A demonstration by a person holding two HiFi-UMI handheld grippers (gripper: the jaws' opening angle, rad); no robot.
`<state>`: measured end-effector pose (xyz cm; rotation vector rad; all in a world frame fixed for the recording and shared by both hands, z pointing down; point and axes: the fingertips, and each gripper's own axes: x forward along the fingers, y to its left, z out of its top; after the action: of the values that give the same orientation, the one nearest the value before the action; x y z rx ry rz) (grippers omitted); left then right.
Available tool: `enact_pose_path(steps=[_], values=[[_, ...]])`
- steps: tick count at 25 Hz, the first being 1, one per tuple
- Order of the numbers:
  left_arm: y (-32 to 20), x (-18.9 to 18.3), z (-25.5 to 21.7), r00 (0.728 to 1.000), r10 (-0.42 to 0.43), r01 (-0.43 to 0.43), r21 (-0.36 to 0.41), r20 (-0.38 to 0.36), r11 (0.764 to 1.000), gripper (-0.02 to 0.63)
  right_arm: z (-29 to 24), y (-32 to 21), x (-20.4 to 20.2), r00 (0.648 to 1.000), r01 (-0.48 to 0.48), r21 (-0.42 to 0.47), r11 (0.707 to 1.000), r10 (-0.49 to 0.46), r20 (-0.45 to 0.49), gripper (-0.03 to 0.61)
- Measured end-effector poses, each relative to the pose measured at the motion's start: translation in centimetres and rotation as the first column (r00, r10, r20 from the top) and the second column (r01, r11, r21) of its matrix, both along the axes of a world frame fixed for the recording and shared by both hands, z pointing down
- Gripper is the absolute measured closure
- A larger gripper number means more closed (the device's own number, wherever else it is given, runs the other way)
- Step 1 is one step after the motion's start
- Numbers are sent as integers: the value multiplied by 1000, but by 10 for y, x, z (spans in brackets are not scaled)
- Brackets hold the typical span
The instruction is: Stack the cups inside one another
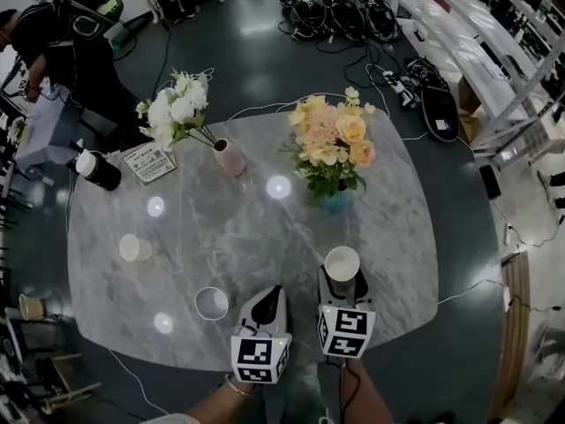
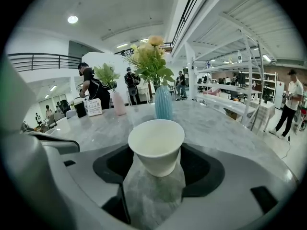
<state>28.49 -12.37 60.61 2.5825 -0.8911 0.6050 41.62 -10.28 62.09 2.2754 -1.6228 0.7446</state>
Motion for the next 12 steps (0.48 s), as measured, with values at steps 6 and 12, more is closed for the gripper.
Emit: enact_pose_path(steps=[6, 12], values=[[2, 2, 0, 1000, 2, -2, -10, -1, 1000, 614, -3, 2, 2, 1000, -7, -2, 1000, 7, -15, 319], [4, 3, -4, 1000, 4, -4, -2, -8, 1000, 614, -10, 5, 1, 1000, -10, 8, 1000, 10, -20, 319]])
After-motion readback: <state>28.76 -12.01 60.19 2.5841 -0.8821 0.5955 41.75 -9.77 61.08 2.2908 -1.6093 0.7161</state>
